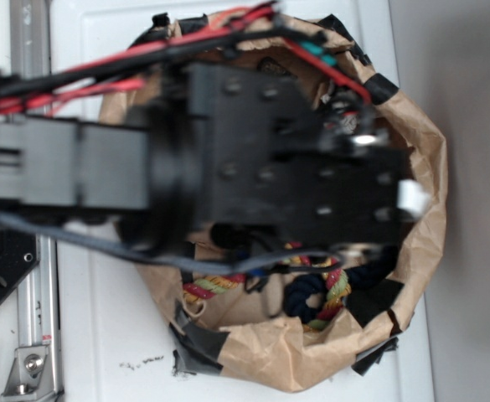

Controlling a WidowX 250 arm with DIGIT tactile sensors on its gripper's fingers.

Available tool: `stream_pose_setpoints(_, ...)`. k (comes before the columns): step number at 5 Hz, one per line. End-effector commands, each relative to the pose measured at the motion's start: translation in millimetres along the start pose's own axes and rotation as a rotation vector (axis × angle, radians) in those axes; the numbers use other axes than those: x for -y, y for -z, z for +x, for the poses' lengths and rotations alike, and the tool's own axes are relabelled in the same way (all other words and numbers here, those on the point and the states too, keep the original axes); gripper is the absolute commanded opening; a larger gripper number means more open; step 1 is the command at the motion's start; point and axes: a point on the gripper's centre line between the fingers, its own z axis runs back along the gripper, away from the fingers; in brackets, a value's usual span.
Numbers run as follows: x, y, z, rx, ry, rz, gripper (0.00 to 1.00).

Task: Grab the blue block.

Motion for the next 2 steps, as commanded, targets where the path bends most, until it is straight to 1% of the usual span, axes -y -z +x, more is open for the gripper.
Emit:
stream_pose_setpoints(1, -28.2, -11.8, -1.6, 0.026, -0.136, -0.07, 0.0)
stream_pose_setpoints(2, -28.2, -11.8, -1.6, 0.026, -0.136, -0.07, 1.0)
